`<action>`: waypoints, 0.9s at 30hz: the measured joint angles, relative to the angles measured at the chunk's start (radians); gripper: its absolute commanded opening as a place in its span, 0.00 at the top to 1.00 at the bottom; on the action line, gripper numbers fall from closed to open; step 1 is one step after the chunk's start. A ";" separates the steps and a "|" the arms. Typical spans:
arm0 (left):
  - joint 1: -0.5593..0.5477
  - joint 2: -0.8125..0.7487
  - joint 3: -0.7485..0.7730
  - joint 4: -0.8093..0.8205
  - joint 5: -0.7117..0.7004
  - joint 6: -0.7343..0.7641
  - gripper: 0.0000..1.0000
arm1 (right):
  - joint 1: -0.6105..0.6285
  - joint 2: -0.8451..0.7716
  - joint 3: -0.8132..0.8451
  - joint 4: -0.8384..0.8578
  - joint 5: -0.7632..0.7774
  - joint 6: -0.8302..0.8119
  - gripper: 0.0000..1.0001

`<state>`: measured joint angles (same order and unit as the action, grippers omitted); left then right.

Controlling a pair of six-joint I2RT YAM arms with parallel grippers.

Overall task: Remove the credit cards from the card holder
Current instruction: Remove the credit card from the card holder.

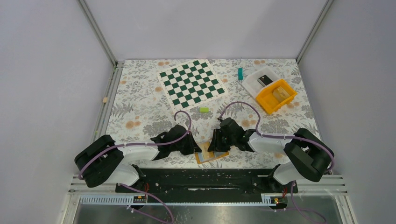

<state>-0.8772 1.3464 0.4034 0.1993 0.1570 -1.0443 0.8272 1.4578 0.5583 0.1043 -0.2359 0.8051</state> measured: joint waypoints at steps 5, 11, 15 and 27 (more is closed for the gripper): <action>0.000 0.005 0.000 0.008 0.000 0.000 0.92 | -0.010 0.009 0.000 0.013 -0.018 -0.004 0.62; 0.000 0.006 0.000 0.010 0.000 0.000 0.92 | -0.040 0.011 -0.032 0.077 -0.069 -0.009 0.66; 0.000 0.014 -0.006 0.034 0.002 -0.004 0.92 | -0.066 0.013 -0.071 0.150 -0.118 -0.009 0.68; 0.000 0.030 -0.004 0.046 0.000 -0.007 0.92 | -0.093 0.018 -0.100 0.224 -0.194 -0.025 0.98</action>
<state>-0.8772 1.3766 0.3996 0.2451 0.1574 -1.0515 0.7341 1.4757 0.4580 0.3283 -0.4301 0.7803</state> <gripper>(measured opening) 0.077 0.063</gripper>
